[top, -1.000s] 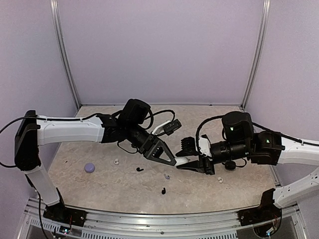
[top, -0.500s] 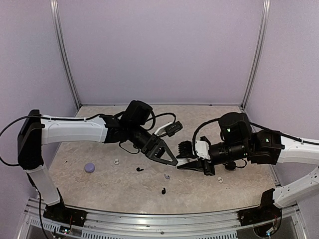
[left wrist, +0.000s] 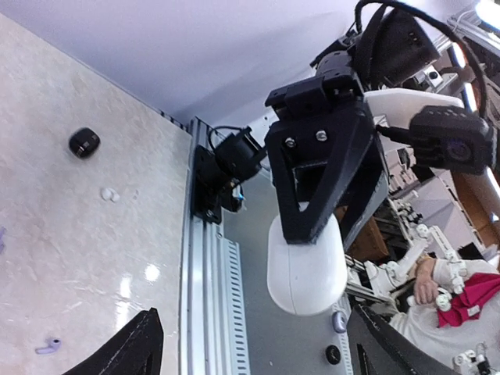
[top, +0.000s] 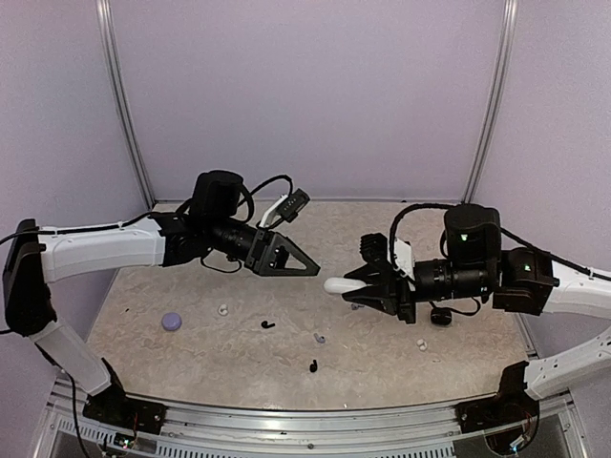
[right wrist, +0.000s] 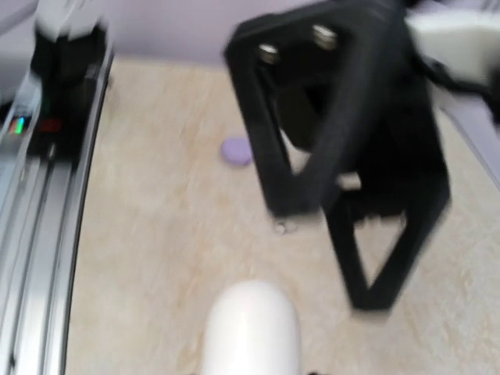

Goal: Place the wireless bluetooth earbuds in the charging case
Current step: Pass from the right arm to the left

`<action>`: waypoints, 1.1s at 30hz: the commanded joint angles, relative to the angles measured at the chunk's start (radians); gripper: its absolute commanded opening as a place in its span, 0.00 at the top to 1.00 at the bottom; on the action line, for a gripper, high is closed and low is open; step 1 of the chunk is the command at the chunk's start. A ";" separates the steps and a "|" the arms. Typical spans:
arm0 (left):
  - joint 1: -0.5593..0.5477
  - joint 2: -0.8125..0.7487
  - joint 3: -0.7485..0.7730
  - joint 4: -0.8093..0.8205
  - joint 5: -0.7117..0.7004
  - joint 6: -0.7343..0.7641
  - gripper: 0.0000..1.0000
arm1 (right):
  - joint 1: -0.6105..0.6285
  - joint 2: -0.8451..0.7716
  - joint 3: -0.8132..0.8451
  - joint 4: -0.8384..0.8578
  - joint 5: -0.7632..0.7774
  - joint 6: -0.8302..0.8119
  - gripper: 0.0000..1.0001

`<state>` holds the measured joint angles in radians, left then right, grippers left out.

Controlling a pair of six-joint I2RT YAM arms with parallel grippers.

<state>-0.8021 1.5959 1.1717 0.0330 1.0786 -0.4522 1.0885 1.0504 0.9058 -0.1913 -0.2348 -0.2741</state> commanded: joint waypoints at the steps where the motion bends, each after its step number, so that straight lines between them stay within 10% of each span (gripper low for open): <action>1: 0.025 -0.161 -0.133 0.277 -0.193 -0.026 0.18 | -0.050 -0.048 -0.032 0.184 -0.060 0.177 0.96; 11: -0.063 -0.366 -0.350 0.609 -0.471 0.069 0.18 | -0.104 -0.059 -0.036 0.472 -0.151 0.426 0.96; 22: -0.075 -0.370 -0.298 0.449 -0.441 0.044 0.20 | -0.098 -0.067 0.074 0.218 -0.114 0.034 0.96; 33: -0.132 -0.332 -0.183 0.210 -0.419 0.160 0.16 | 0.125 0.036 0.071 0.076 0.295 -0.389 0.99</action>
<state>-0.9092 1.2404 0.9215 0.3519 0.6472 -0.3664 1.1732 1.0733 0.9714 -0.0849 -0.0872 -0.5213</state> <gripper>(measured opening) 0.839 0.262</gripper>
